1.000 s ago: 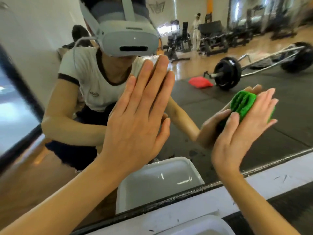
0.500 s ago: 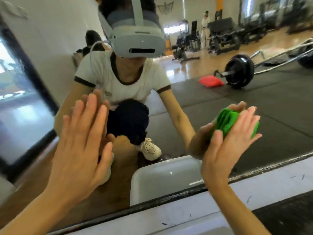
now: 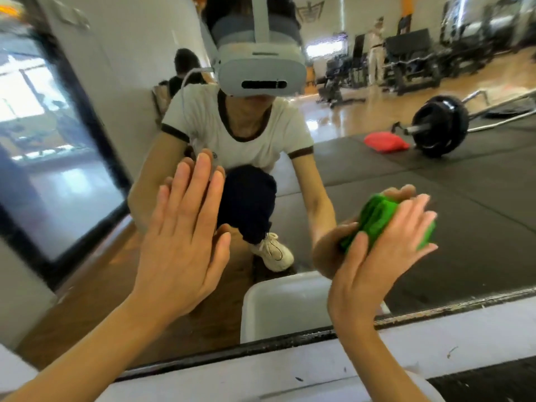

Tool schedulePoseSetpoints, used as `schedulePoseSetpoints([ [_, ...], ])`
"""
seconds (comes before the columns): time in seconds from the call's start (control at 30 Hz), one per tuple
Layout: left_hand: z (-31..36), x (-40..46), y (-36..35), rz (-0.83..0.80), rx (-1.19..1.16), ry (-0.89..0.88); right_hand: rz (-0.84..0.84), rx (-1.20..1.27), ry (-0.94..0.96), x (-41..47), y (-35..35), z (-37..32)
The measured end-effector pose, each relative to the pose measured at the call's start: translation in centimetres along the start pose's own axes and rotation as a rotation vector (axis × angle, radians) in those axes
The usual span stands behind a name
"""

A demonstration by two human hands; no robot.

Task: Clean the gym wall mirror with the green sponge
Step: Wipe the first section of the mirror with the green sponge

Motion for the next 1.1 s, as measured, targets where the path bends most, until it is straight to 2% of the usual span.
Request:
schedulePoseSetpoints([
  [0.07,-0.1,0.1,0.2,-0.009,0.0,0.001,-0.136,-0.042,0.599,-6.0,-1.8,-3.6],
  [0.1,-0.1,0.2,0.3,-0.017,0.0,0.001,-0.207,-0.1,0.829,-7.7,-2.2,-3.9],
  [0.13,-0.1,0.2,0.4,-0.024,0.003,-0.002,-0.238,-0.164,0.982,-7.6,-2.4,-3.1],
  [0.17,-0.1,0.2,0.4,-0.024,0.01,-0.006,-0.235,-0.197,1.048,-6.6,-1.9,-2.5],
  [0.2,0.0,0.2,0.4,-0.022,0.018,-0.01,-0.222,-0.21,1.039,-4.8,-1.3,-1.3],
  [0.23,0.0,0.2,0.4,-0.015,0.028,-0.011,-0.207,-0.2,0.952,-2.7,-0.3,-0.7],
  [0.27,0.1,0.3,0.4,-0.006,0.036,-0.009,-0.171,-0.157,0.779,-0.2,1.1,-0.8],
  [0.37,0.0,0.3,0.3,0.002,0.045,0.003,-0.033,-0.055,0.063,4.3,2.8,-1.7],
  [0.4,0.0,0.3,0.3,-0.001,0.04,0.003,-0.024,-0.058,0.012,3.7,2.2,-3.4],
  [0.43,0.0,0.2,0.3,-0.005,0.032,0.002,-0.027,-0.04,0.134,2.1,1.1,-5.5],
  [0.53,0.0,0.4,0.4,-0.014,0.008,-0.006,-0.151,-0.087,0.783,-4.9,-3.0,-9.2],
  [0.6,0.0,0.3,0.5,-0.014,0.001,-0.011,-0.203,-0.142,1.003,-4.9,-3.4,-9.2],
  [0.67,0.0,0.2,0.4,-0.005,0.008,-0.016,-0.169,-0.125,0.967,-1.9,-2.0,-8.3],
  [0.8,0.1,0.1,0.1,0.015,0.018,-0.029,0.095,-0.005,0.31,6.1,2.0,-6.2],
  [0.83,0.1,0.1,0.1,0.016,0.015,-0.03,0.11,-0.02,0.163,6.3,1.7,-7.0],
  [0.87,0.1,0.1,0.2,0.018,0.006,-0.032,0.072,-0.051,0.104,5.2,0.9,-8.6],
  [0.9,0.1,0.0,0.3,0.022,-0.014,-0.035,0.026,-0.052,0.174,3.2,-0.2,-10.7],
  [1.0,-0.1,0.0,1.0,0.031,-0.151,-0.048,-0.09,-0.045,0.747,-3.7,-3.5,-14.1],
  [1.07,-0.9,-0.3,1.7,0.022,-0.211,-0.043,-0.191,-0.077,0.931,-3.2,-3.4,-12.9],
  [1.1,-1.7,-0.7,2.1,0.022,-0.205,-0.03,-0.196,-0.077,0.933,-1.9,-2.6,-11.9],
])
Point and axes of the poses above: each hand's wrist, its own x-axis towards the middle knuckle, its own y-axis out of the back of the hand, z = x × y, the point moved 4 cm from there along x, towards the middle knuckle, and after that the axes turned 4 degrees about x, right-handed, at the moved point
